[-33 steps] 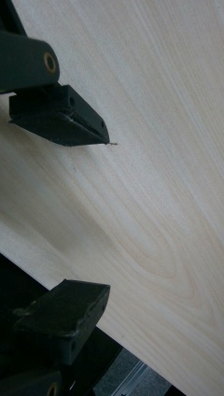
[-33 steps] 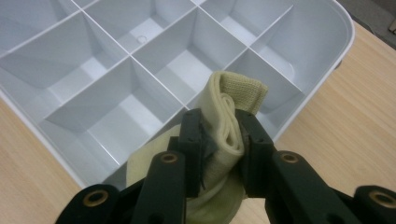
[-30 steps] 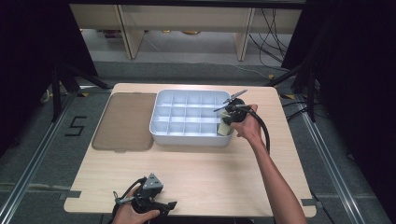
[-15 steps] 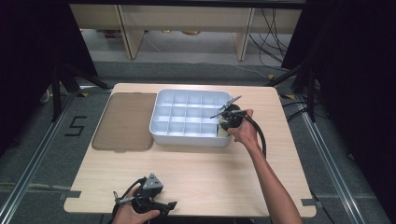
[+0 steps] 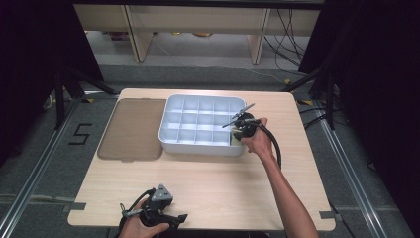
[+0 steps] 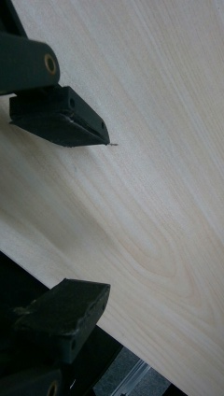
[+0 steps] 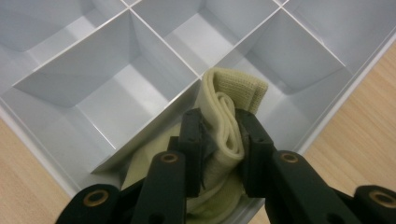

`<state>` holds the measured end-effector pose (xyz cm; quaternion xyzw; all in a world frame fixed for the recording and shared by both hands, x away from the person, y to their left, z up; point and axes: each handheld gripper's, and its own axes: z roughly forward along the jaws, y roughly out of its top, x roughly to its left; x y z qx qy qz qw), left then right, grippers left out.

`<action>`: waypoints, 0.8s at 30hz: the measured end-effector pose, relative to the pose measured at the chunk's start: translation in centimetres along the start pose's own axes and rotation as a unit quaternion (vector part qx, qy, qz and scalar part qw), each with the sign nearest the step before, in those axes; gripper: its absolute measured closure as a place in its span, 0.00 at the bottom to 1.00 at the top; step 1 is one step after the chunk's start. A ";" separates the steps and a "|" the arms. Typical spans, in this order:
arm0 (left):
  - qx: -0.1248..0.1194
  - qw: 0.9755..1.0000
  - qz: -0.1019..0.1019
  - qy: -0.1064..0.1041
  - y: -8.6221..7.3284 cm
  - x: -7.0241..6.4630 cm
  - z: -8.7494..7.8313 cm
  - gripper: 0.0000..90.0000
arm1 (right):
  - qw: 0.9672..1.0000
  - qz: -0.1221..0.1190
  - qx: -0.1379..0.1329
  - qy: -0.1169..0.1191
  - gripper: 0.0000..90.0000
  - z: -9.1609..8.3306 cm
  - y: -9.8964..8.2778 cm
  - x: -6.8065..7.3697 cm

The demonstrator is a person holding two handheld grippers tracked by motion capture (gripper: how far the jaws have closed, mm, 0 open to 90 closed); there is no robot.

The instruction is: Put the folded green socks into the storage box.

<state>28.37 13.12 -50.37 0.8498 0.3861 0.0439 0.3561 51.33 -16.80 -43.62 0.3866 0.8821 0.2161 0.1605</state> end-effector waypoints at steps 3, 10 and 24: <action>0.001 1.000 0.002 0.000 0.0 0.0 0.0 0.26 | 1.000 0.003 0.003 0.002 0.83 0.1 0.0 0.0; -0.003 1.000 -0.001 0.004 0.0 0.0 0.1 0.25 | 1.000 0.003 0.007 0.008 0.83 0.3 -0.1 -0.1; -0.001 1.000 0.003 -0.002 0.0 0.0 0.0 0.25 | 1.000 0.003 0.025 0.016 0.83 0.6 -0.1 0.0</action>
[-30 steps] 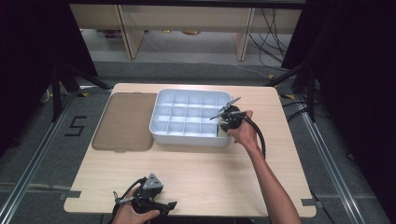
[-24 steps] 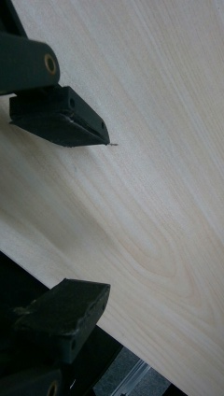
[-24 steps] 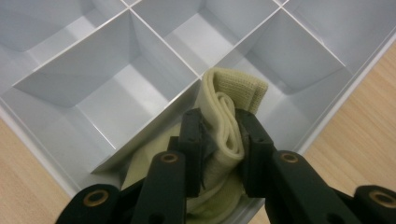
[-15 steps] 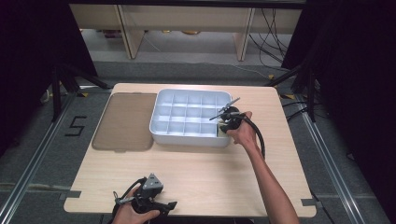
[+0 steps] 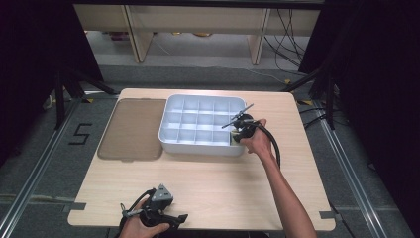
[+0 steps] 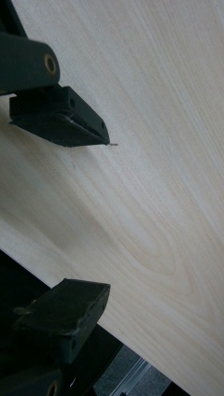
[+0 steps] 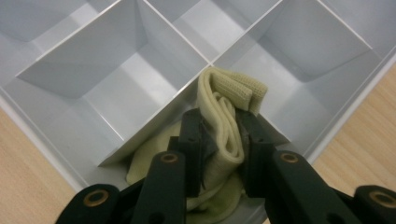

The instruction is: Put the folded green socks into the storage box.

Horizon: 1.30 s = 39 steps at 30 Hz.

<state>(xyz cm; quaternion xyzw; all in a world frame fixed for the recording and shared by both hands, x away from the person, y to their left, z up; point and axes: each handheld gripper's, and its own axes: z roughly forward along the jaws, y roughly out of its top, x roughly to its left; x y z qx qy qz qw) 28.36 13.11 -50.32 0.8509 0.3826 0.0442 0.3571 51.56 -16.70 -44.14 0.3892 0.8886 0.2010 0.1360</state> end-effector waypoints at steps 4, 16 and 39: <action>-0.003 1.000 -0.004 0.006 0.0 0.0 0.1 0.25 | 1.000 0.003 0.008 0.007 0.83 0.1 0.0 0.1; -0.002 1.000 -0.003 0.005 0.0 0.0 0.1 0.25 | 1.000 -0.001 0.023 -0.001 0.83 0.6 0.2 0.3; 0.000 1.000 0.002 0.004 0.0 0.0 0.1 0.25 | 0.999 0.006 0.036 0.004 0.81 0.0 0.7 -0.2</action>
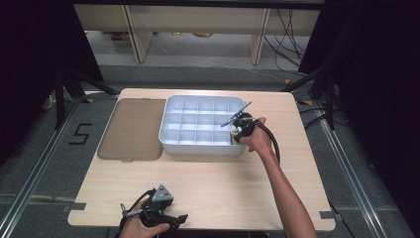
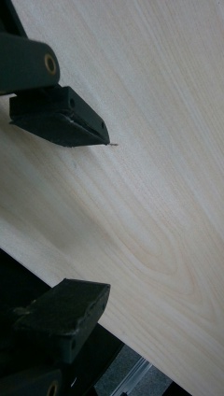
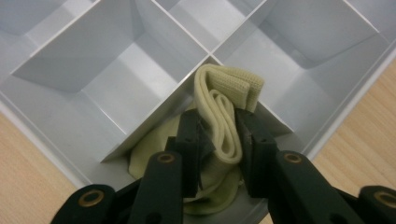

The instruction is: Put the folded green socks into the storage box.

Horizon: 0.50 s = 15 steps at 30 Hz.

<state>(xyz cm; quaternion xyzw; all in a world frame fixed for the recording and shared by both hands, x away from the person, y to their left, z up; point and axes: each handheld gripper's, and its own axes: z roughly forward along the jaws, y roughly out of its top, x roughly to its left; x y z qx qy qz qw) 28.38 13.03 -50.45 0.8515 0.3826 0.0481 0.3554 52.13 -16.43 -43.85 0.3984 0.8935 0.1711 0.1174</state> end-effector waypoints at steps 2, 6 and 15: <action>0.000 1.000 -0.002 -0.001 0.0 0.0 0.0 0.25 | 1.000 -0.010 0.002 -0.006 0.81 0.2 0.2 0.0; -0.001 1.000 -0.001 0.000 0.0 0.0 0.0 0.25 | 1.000 -0.012 0.024 -0.008 0.82 0.6 0.6 0.1; -0.002 1.000 -0.002 -0.003 0.0 -0.1 0.0 0.25 | 0.998 -0.025 0.052 -0.014 0.82 1.7 1.1 0.2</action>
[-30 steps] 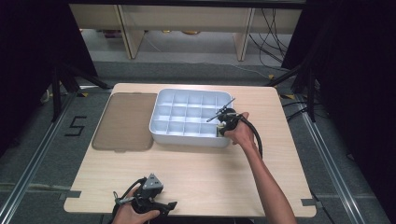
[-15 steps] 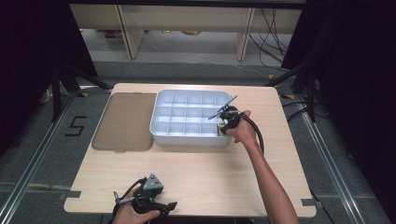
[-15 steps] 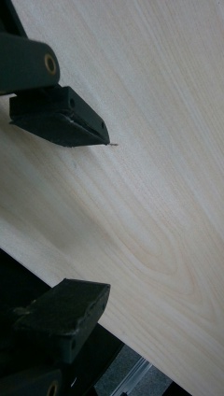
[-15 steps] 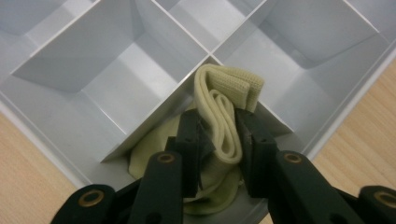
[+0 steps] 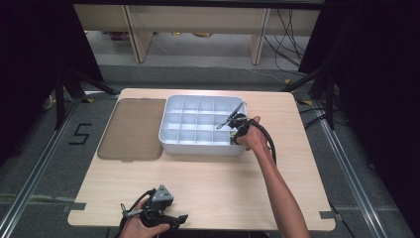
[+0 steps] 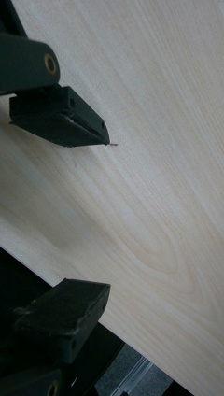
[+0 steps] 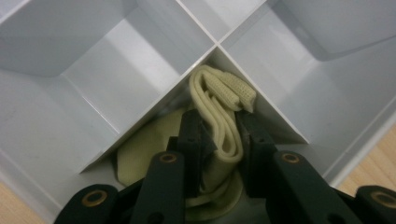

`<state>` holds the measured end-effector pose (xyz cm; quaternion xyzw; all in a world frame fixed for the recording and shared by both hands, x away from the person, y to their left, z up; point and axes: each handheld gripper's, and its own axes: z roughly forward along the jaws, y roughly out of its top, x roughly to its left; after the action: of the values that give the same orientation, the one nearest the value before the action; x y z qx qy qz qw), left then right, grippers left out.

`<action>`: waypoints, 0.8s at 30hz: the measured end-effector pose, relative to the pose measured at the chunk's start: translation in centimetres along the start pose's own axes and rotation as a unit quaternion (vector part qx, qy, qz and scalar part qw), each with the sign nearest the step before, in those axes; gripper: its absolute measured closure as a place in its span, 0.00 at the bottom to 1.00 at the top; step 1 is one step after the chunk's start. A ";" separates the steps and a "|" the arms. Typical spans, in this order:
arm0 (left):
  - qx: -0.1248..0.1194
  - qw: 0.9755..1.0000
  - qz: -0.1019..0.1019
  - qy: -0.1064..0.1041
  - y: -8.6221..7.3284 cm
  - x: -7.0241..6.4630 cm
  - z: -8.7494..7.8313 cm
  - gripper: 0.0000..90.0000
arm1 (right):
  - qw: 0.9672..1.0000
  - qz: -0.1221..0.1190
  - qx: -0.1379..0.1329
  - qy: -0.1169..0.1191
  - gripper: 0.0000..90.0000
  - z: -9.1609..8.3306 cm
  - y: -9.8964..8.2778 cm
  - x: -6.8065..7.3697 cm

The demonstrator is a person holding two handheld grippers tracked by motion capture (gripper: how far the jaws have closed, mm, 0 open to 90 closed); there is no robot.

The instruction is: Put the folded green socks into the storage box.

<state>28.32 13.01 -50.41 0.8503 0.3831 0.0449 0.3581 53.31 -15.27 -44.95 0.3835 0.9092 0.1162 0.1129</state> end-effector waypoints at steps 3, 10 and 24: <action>0.001 1.000 0.001 -0.002 0.0 0.0 -0.1 0.25 | 1.000 0.002 0.003 0.002 0.80 0.0 0.1 0.0; 0.001 1.000 -0.007 0.003 0.0 0.1 0.0 0.25 | 1.000 0.012 -0.014 0.015 0.67 -1.0 0.2 0.0; 0.001 1.000 0.000 -0.003 0.0 0.1 -0.1 0.25 | 0.999 0.021 -0.034 0.020 0.95 -3.3 0.6 -1.0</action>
<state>28.35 13.08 -50.38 0.8510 0.3817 0.0420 0.3583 53.38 -16.00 -41.54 0.3960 0.8986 0.1569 0.1053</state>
